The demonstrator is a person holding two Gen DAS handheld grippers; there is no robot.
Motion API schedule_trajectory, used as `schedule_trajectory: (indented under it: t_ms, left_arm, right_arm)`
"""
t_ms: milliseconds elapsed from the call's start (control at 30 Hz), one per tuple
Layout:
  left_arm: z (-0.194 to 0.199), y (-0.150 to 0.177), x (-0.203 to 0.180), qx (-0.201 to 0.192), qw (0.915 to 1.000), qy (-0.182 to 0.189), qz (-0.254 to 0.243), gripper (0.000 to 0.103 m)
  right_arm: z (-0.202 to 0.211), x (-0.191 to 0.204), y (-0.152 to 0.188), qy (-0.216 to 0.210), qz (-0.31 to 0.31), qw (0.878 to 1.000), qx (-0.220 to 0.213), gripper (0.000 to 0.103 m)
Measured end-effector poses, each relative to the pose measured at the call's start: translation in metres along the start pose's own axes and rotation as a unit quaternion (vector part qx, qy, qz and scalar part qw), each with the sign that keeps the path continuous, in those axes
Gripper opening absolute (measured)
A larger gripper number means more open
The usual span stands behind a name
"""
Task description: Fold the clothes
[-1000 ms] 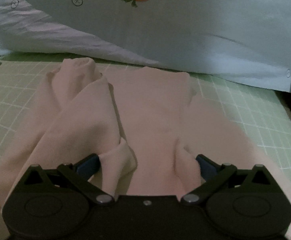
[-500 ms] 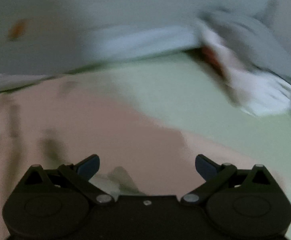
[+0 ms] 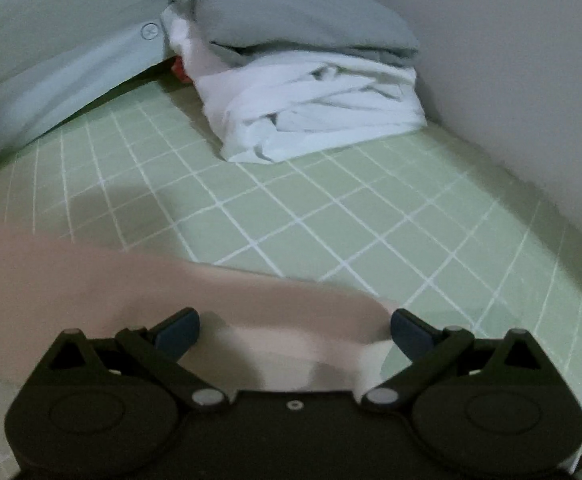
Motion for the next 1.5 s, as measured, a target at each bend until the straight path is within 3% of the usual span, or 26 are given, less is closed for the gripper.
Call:
schedule_trajectory:
  t_ms: [167, 200, 267, 333, 400, 533, 633, 700, 833, 867, 900, 933, 1000, 1167, 1300, 1500]
  left_arm:
    - [-0.001, 0.001, -0.004, 0.002, 1.0, -0.002, 0.001, 0.091]
    - [-0.001, 0.001, -0.003, 0.002, 1.0, -0.004, 0.002, 0.091]
    - [-0.001, 0.001, -0.003, 0.002, 0.9999, -0.007, 0.008, 0.091]
    - [-0.002, 0.002, 0.001, 0.004, 0.9998, -0.01, 0.017, 0.091]
    - [-0.004, 0.002, 0.004, 0.006, 0.9995, -0.013, 0.028, 0.092]
    - [-0.006, 0.003, 0.009, 0.006, 0.999, -0.015, 0.041, 0.092]
    - [-0.007, 0.003, 0.013, 0.005, 0.9988, -0.016, 0.047, 0.092]
    - [-0.008, 0.003, 0.016, 0.005, 0.9985, -0.017, 0.052, 0.092]
    - [-0.009, 0.002, 0.025, 0.003, 0.9979, -0.022, 0.06, 0.092]
    - [-0.008, 0.002, 0.028, 0.004, 0.9977, -0.023, 0.063, 0.092]
    - [-0.008, 0.001, 0.03, 0.004, 0.9975, -0.025, 0.066, 0.092]
    - [-0.007, 0.001, 0.032, 0.003, 0.9973, -0.026, 0.068, 0.092]
    - [-0.004, -0.001, 0.033, 0.001, 0.9973, -0.028, 0.067, 0.092]
    - [0.003, -0.016, 0.028, -0.016, 0.9983, -0.023, 0.051, 0.092]
    - [0.004, -0.033, 0.006, -0.031, 0.9992, 0.001, 0.027, 0.092]
    - [-0.014, -0.048, -0.048, -0.019, 0.9981, 0.053, -0.026, 0.092]
  right_arm:
    - [-0.002, -0.004, 0.002, -0.02, -0.043, 0.999, 0.015, 0.099]
    - [-0.002, -0.003, 0.0, -0.026, -0.044, 0.999, 0.016, 0.092]
    - [0.0, 0.003, -0.005, -0.042, -0.028, 0.999, 0.014, 0.068]
    - [0.003, 0.013, -0.012, -0.064, -0.013, 0.998, 0.014, 0.026]
    - [0.007, 0.027, -0.018, -0.09, 0.002, 0.996, 0.015, 0.011]
    - [0.029, 0.068, -0.031, -0.152, 0.039, 0.988, -0.006, 0.011]
    - [0.054, 0.113, -0.037, -0.221, 0.058, 0.973, -0.015, 0.011]
    - [0.072, 0.149, -0.034, -0.272, 0.07, 0.96, -0.012, 0.011]
    - [0.098, 0.218, -0.01, -0.375, 0.075, 0.923, 0.038, 0.014]
    - [0.102, 0.234, -0.002, -0.397, 0.076, 0.913, 0.057, 0.017]
    - [0.106, 0.245, 0.006, -0.408, 0.082, 0.907, 0.07, 0.034]
    - [0.11, 0.253, 0.012, -0.411, 0.092, 0.904, 0.078, 0.061]
    - [0.117, 0.254, 0.016, -0.4, 0.1, 0.908, 0.07, 0.085]
    - [0.117, 0.21, -0.001, -0.338, 0.053, 0.938, 0.055, 0.089]
    - [0.107, 0.167, -0.01, -0.28, 0.028, 0.959, 0.044, 0.091]
    - [0.082, 0.135, -0.004, -0.219, 0.022, 0.974, 0.045, 0.091]
Point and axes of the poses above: each gripper's, at about its wrist camera, not at the fingertips, and z roughly against the way its jaws point, x to its left, y to its underside, the point moved 6 cm from there along -z, roughly the way its jaws point, and after that the axes turned 4 degrees about -x, right-handed, at the moved point
